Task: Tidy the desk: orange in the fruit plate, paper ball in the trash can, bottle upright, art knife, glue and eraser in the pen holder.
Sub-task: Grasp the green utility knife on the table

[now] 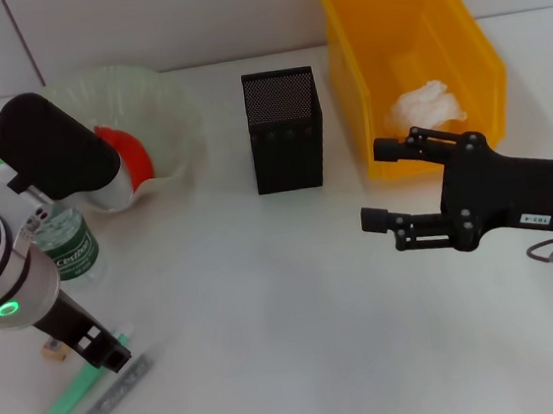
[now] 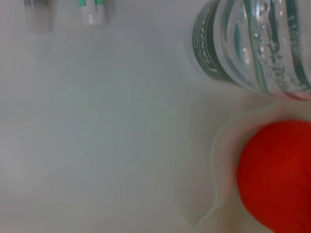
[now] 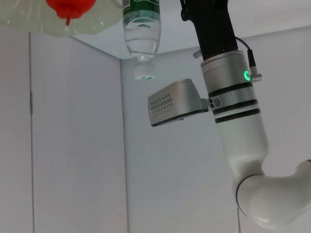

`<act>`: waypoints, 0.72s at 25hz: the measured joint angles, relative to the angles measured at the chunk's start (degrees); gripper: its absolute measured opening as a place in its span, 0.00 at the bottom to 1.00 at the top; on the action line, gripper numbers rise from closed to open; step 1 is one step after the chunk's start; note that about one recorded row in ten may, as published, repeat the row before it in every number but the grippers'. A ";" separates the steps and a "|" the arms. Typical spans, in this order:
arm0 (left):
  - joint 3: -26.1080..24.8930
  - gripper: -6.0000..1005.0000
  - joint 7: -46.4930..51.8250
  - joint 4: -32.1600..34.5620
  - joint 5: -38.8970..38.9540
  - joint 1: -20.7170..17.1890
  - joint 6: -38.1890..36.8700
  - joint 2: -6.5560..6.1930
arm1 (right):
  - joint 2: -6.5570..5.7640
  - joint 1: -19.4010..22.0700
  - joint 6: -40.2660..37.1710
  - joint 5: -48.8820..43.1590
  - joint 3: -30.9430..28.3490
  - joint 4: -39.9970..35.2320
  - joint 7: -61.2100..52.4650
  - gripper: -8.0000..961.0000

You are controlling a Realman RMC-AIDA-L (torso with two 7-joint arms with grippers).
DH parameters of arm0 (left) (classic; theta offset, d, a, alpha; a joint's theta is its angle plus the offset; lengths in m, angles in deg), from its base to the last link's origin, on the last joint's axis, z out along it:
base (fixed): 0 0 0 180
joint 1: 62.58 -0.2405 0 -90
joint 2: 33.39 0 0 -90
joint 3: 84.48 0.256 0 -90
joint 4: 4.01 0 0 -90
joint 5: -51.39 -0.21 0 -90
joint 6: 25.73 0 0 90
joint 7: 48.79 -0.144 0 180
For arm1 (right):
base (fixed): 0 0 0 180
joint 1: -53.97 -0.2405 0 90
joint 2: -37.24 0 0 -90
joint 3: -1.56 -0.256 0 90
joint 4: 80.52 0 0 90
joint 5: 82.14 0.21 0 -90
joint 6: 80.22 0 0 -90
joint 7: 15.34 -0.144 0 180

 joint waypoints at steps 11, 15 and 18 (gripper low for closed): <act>-0.19 0.57 -0.03 -0.19 0.01 1.46 -2.19 0.00 | 0.04 0.00 0.05 0.00 -0.41 0.05 0.00 0.87; -0.05 0.56 -0.03 -0.20 0.01 1.88 -2.79 0.00 | 0.08 0.00 0.04 -0.01 -0.44 0.05 0.00 0.87; -0.05 0.56 -0.03 -0.42 0.00 2.12 -2.90 0.00 | 0.09 0.00 0.04 0.00 -0.45 0.06 0.00 0.87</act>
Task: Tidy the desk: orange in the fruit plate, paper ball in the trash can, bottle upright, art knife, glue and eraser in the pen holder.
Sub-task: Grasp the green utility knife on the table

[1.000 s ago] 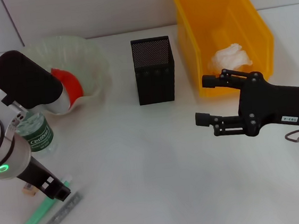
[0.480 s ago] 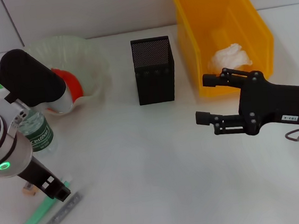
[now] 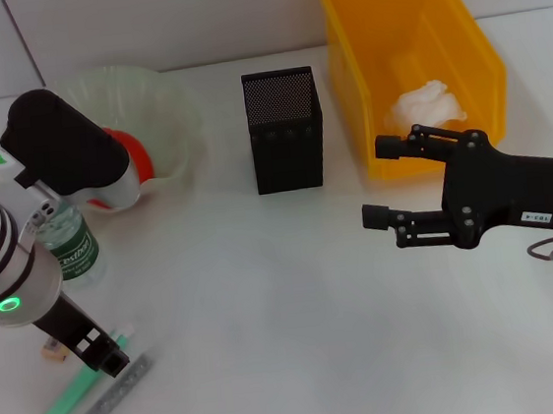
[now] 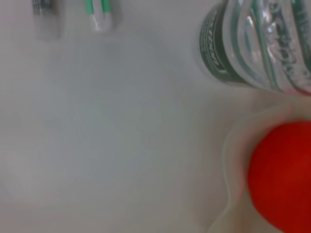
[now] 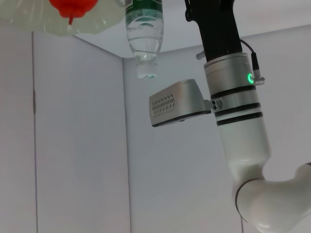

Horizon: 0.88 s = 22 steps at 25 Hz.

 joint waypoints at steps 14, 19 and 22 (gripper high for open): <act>0.05 0.55 -0.04 -2.85 -0.87 1.75 0.32 0.16 | 0.00 -0.04 0.00 0.00 -0.16 0.54 0.00 0.87; 0.09 0.55 -0.04 -3.92 -0.83 1.99 0.39 0.18 | 0.00 -0.17 0.05 0.00 -0.17 0.55 0.00 0.87; 0.09 0.55 -0.05 -4.05 -0.79 2.04 0.45 0.18 | 0.00 -0.17 0.07 0.00 -0.17 0.55 0.00 0.87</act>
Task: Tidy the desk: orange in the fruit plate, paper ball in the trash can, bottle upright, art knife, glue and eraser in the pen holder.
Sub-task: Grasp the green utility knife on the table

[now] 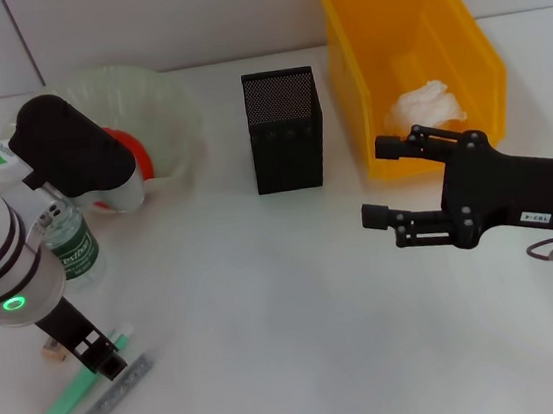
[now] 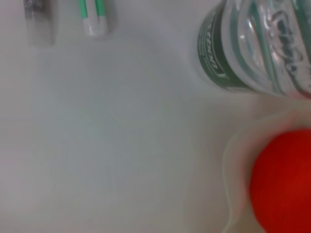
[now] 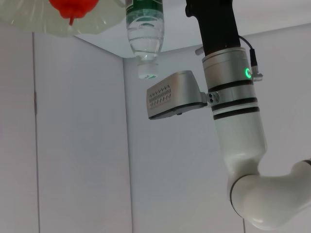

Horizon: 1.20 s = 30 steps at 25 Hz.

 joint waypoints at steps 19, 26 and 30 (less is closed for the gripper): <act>0.69 0.53 0.35 -1.50 0.54 0.17 0.03 0.04 | 0.00 0.00 0.02 0.00 0.00 -0.03 0.00 0.87; 0.79 0.53 0.42 -1.53 0.54 0.17 0.65 0.08 | 0.00 0.00 0.01 0.00 0.00 -0.03 0.00 0.87; 0.79 0.52 0.44 -1.53 0.54 0.23 0.85 0.09 | 0.00 0.04 0.02 0.00 0.00 -0.03 0.00 0.87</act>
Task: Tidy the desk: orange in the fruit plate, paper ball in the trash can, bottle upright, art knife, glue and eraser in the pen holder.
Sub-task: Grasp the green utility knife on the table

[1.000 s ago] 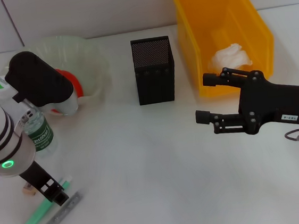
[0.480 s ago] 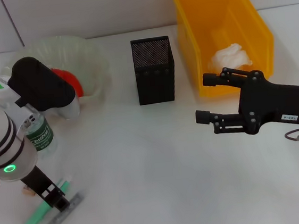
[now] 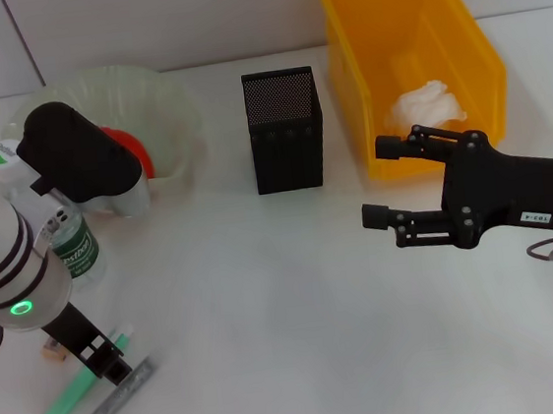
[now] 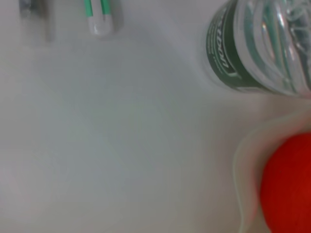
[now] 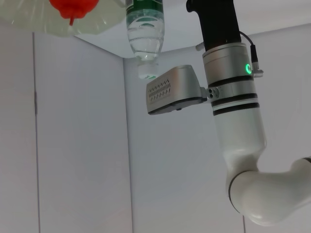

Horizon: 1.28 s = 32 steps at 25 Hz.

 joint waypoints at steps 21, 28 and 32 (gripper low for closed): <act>-0.24 0.51 -0.25 -2.61 0.00 1.64 0.71 0.00 | -0.09 -0.33 0.22 0.00 -0.09 0.00 0.00 0.87; -0.31 0.50 -0.36 -2.79 0.00 2.05 0.80 0.00 | -0.09 -0.45 0.64 0.00 -0.09 0.00 0.00 0.87; -0.38 0.50 -0.33 -2.91 0.00 2.21 0.81 0.00 | -0.09 -0.57 0.67 0.00 -0.09 0.00 0.00 0.87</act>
